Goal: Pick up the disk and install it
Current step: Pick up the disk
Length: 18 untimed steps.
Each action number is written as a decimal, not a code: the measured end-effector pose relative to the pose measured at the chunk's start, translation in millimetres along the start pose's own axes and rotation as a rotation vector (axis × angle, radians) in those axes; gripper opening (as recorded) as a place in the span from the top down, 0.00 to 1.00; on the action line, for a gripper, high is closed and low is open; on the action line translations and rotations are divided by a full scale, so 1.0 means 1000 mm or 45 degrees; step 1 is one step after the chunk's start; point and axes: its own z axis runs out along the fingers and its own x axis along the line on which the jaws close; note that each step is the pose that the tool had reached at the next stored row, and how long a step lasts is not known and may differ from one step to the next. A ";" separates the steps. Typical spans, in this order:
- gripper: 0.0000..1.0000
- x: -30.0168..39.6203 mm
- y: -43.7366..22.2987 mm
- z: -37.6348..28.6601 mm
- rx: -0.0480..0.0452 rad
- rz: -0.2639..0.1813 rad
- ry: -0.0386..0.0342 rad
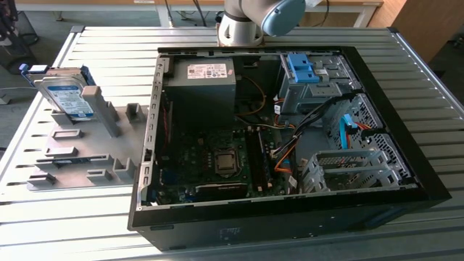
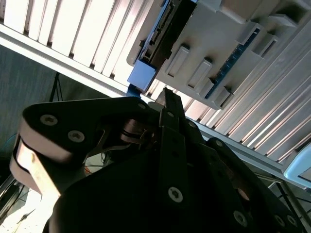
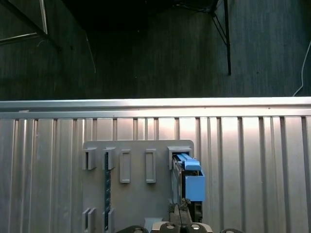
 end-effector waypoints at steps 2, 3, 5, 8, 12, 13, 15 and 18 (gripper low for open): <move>0.89 0.0000 0.0000 0.0000 0.004 0.000 -0.0002; 0.89 0.0000 0.0000 0.0001 0.005 0.000 -0.0002; 0.89 0.0000 0.0001 0.0001 0.005 0.000 -0.0002; 0.89 0.0000 0.0001 0.0001 0.005 0.000 -0.0002; 0.89 0.0000 0.0001 0.0001 0.005 0.000 -0.0002; 0.89 0.0000 0.0001 0.0001 0.005 0.000 -0.0002; 0.89 0.0000 0.0001 0.0001 0.005 0.000 -0.0002; 0.77 0.0000 0.0001 0.0001 0.005 0.000 -0.0002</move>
